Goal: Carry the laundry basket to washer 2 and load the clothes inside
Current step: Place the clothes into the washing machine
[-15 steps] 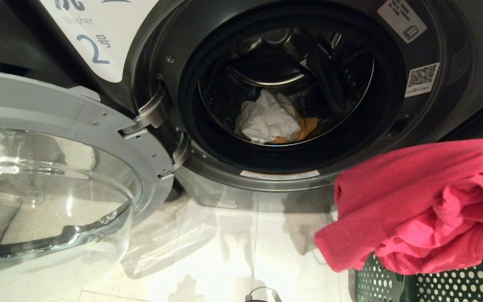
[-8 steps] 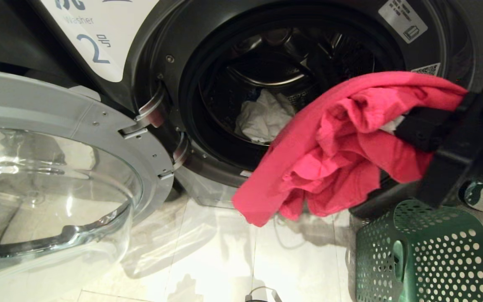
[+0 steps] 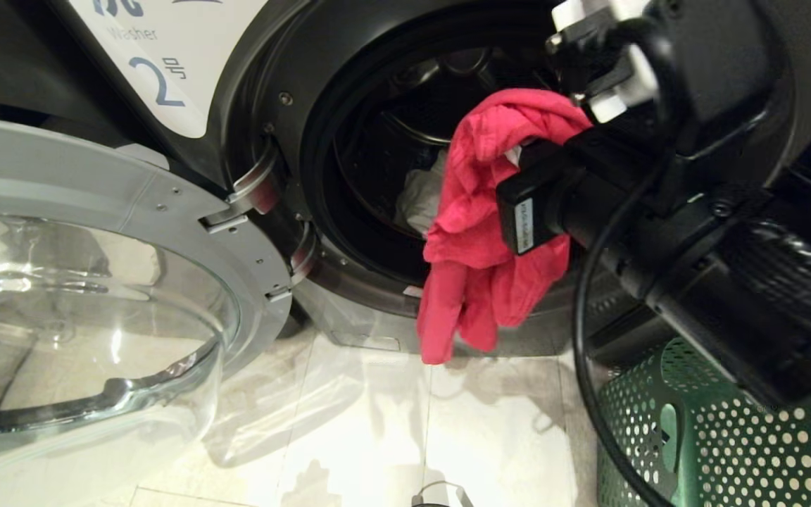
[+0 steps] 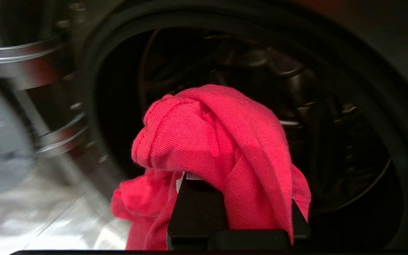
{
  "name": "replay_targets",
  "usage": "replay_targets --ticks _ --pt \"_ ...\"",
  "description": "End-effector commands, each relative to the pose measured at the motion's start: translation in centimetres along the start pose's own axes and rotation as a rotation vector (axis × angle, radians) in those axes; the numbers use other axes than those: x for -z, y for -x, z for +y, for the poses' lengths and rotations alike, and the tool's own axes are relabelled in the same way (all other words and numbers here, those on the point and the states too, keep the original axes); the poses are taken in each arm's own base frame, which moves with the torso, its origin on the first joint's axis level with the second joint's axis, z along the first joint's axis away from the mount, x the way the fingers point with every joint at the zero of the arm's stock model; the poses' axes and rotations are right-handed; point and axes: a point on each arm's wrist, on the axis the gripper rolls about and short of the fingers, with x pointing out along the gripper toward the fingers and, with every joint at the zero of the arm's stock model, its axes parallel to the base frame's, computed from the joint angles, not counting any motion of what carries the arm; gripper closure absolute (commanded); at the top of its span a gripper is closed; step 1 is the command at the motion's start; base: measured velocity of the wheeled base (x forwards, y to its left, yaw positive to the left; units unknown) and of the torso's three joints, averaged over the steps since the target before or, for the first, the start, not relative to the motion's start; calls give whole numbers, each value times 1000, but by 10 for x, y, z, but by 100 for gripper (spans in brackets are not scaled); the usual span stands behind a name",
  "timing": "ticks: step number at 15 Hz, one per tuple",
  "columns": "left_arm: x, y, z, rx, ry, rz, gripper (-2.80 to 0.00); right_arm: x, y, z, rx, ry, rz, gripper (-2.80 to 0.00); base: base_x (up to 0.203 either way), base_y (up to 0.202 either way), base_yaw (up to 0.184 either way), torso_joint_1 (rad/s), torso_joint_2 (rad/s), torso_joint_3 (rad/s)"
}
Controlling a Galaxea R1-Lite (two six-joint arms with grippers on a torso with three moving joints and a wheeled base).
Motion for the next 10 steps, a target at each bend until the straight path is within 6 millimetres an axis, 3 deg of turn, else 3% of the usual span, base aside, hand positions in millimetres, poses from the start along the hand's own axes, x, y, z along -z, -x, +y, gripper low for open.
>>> replay_targets --ticks 1,4,10 --pt "0 0 0 0 0 1 0 25 -23 14 48 32 12 0 0 0 0 0 0 0" --pt "0 0 0 0 0 1 0 40 -38 9 121 37 -10 0 0 0 0 0 0 0" --pt "0 0 0 0 0 0 0 104 -84 30 218 47 39 0 0 0 0 0 0 0"
